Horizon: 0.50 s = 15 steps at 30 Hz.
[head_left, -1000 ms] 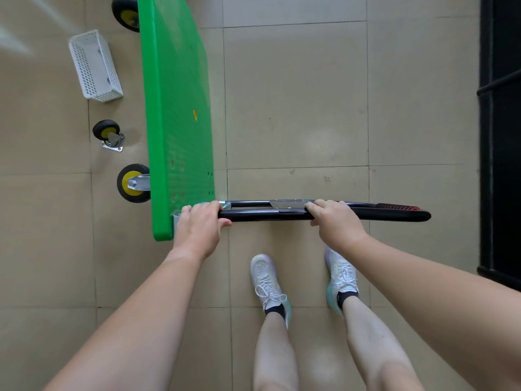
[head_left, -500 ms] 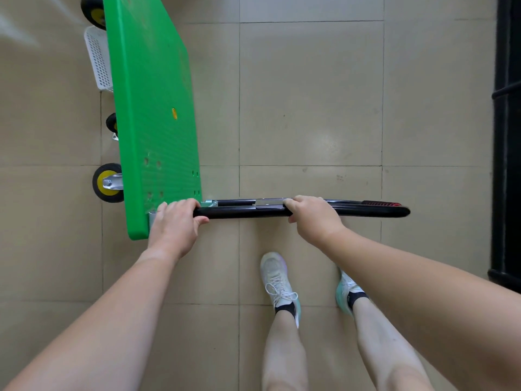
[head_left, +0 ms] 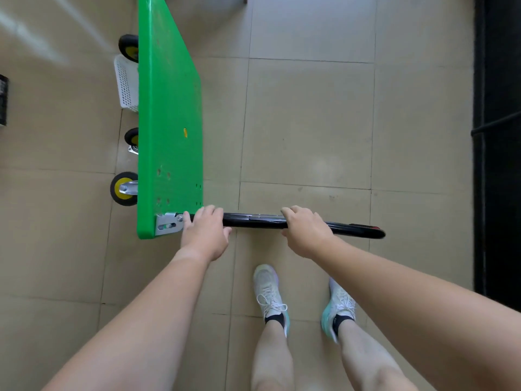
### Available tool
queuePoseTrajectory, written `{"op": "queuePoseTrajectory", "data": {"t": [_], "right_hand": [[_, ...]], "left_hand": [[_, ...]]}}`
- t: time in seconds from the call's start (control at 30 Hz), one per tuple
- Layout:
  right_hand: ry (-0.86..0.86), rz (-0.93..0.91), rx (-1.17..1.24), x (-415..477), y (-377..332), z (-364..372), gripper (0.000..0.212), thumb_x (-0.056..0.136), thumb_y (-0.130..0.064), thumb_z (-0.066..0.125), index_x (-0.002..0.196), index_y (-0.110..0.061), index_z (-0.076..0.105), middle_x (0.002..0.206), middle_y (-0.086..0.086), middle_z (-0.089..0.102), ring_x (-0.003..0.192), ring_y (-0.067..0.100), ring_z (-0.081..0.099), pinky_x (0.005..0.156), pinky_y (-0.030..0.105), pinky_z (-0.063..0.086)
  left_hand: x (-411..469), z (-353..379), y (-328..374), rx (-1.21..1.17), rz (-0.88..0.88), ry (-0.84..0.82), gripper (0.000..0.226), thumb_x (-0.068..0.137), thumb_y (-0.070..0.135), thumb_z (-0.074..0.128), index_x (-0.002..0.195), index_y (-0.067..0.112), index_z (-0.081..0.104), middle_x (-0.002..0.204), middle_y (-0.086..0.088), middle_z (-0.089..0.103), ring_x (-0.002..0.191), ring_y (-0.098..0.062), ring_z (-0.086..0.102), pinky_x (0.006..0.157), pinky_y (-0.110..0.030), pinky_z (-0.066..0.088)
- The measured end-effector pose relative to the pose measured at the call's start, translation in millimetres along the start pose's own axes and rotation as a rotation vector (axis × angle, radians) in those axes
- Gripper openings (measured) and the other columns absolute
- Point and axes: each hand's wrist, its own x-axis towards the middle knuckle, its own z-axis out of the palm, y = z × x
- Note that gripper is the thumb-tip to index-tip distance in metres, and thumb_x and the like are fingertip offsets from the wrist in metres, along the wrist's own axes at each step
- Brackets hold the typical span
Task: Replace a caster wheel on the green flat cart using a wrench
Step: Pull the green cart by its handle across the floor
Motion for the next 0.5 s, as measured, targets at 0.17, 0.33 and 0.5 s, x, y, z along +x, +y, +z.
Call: {"op": "queuePoseTrajectory", "data": {"t": [0.17,0.33,0.5], "right_hand": [[0.074,0.068,-0.005,-55.3,2.3,-86.1,0.028,0.100,-0.026,0.046,0.126,-0.015,0.051,0.127,0.009,0.047,0.114,0.032,0.049,0.081,0.038,0.036],[0.175,0.084,-0.040,-136.3,13.5,-194.3,0.038,0.101,-0.035,0.044,0.134,-0.017,0.049,0.136,0.007,0.045,0.122,0.031,0.048,0.095,0.040,0.043],[0.333,0.048,-0.070,-236.1,20.2,-304.7,0.043,0.100,-0.038,0.046,0.139,-0.018,0.048,0.141,0.008,0.046,0.127,0.032,0.048,0.101,0.041,0.043]], "left_hand": [[-51.0,-76.9,59.3,-0.103,0.073,0.042,0.040,0.107,0.041,0.049,0.140,0.018,0.051,0.139,-0.006,0.057,0.127,-0.030,0.055,0.105,-0.042,0.043],[-123.6,-177.5,110.4,-0.086,0.142,0.155,0.040,0.108,0.039,0.049,0.142,0.019,0.051,0.140,-0.006,0.058,0.127,-0.031,0.058,0.099,-0.040,0.046],[-211.4,-282.1,157.6,-0.074,0.187,0.338,0.042,0.107,0.039,0.050,0.144,0.020,0.051,0.143,-0.005,0.057,0.129,-0.031,0.057,0.101,-0.041,0.047]]}}
